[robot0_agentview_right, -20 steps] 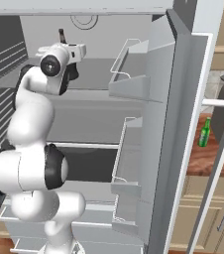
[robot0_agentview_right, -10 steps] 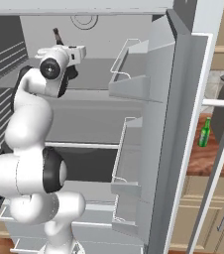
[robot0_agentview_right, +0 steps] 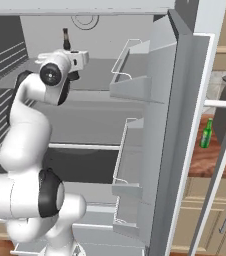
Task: Place the liquor and beer on the top shelf of the fridge to keep them out of children's reach, and place the bell pepper on lower shelves for easy access.
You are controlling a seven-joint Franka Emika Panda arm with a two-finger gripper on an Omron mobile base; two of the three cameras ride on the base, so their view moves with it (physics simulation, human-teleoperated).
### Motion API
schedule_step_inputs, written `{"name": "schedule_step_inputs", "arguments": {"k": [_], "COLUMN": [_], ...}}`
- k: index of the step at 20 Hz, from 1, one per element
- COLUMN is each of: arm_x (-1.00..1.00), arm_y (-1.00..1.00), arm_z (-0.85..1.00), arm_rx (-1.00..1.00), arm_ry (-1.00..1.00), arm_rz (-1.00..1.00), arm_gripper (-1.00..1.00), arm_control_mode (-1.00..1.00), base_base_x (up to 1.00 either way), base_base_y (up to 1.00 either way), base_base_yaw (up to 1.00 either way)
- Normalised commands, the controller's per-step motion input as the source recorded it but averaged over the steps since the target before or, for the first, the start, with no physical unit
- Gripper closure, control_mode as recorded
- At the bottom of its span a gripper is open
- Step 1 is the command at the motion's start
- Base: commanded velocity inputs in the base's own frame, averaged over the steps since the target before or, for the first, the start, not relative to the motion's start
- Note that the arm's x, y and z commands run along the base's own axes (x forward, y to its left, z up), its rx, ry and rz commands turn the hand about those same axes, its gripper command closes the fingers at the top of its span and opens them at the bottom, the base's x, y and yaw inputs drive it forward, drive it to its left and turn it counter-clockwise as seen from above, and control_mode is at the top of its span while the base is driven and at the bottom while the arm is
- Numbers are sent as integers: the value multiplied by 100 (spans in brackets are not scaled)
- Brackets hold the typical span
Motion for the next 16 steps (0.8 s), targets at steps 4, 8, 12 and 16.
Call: {"name": "schedule_step_inputs", "arguments": {"k": [4, 8, 12, 16], "arm_x": [-78, -98, -100, -100], "arm_y": [-26, -14, -2, 0], "arm_z": [0, 0, 0, 0], "arm_rx": [-1, -2, -5, -7], "arm_ry": [3, 3, 13, 25], "arm_rz": [0, 0, 0, 0], "arm_gripper": [-100, -100, -100, -100], "arm_control_mode": [-100, -100, -100, -100], "base_base_x": [0, 0, 0, 0], "base_base_y": [0, 0, 0, 0], "base_base_yaw": [0, 0, 0, 0]}}
